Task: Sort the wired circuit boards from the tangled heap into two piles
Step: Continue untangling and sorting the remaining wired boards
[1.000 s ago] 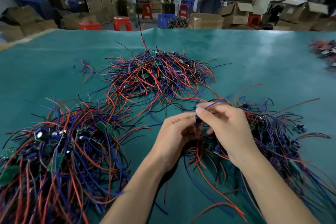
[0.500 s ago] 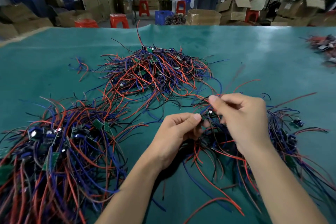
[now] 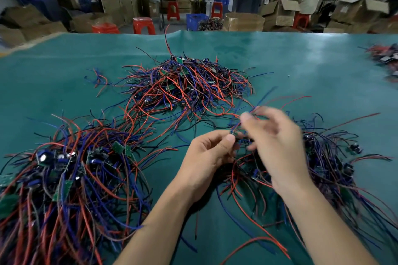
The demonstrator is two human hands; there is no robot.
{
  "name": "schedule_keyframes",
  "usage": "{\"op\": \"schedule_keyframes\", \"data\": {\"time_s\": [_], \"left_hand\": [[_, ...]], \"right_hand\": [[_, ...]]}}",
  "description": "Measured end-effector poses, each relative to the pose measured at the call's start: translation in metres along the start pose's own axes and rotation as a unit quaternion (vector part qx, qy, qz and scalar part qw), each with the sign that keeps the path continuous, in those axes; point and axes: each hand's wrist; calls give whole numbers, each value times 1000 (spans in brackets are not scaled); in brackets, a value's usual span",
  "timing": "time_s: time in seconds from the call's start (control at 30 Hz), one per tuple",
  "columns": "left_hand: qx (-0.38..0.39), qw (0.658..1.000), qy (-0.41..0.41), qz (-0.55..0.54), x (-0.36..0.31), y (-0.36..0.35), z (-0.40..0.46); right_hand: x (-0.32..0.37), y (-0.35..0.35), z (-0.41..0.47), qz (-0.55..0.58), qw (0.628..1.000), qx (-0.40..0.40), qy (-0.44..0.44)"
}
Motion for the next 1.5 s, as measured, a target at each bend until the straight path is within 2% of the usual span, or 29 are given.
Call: {"op": "schedule_keyframes", "data": {"time_s": [0.07,0.13,0.3,0.4,0.5,0.6,0.67,0.7,0.77,0.83,0.9,0.97,1.0,1.07,1.17,1.27,1.37,1.5], "left_hand": [[23,1000,-9,-5,0,-1,-1],[18,1000,-3,1,-2,-1,-2],[11,1000,3,29,-4,-3,-2],[-8,1000,-2,26,-4,-3,-2],[-37,999,20,0,-8,-2,0],[-40,999,32,-11,-8,-5,2],[-36,999,35,-8,-8,-6,2],[-35,999,35,-10,-9,-6,1],[-35,999,34,-16,-11,-7,1],[-42,998,35,-25,-12,-7,0],[-50,997,39,-34,-12,-5,1],[-55,997,42,-39,-11,-5,3],[-57,997,43,-40,-10,-4,3],[-58,997,43,-38,-9,-4,4],[-52,997,42,-34,-8,-3,5],[-46,998,41,-11,-10,-5,3],[-50,998,44,-11,-11,-5,3],[-79,994,58,-52,-11,-6,5]], "right_hand": [[-3,-6,-4,2,998,63,-17],[-5,-3,-3,-3,997,71,7],[4,4,-1,-106,987,15,122],[19,25,9,-105,984,-67,126],[38,65,26,-249,962,-56,101],[57,83,32,-411,909,-47,54],[73,70,31,-430,898,-49,77],[79,55,30,-411,905,-33,100],[82,14,32,-384,911,63,134],[73,-34,43,-397,887,192,134],[55,-79,60,-422,847,302,112],[35,-110,76,-448,814,360,84],[27,-118,82,-449,812,367,71],[14,-124,90,-420,840,338,60],[12,-113,96,-351,905,229,78],[23,-88,100,-221,962,156,20],[34,-58,96,-109,986,127,-20],[43,-26,78,4,994,109,-9]]}}
Point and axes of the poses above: each hand's wrist, its own z-axis towards the middle knuckle, its own y-axis out of the back of the hand, x = y × z, and after that the axes turned 5 degrees about z, right-handed
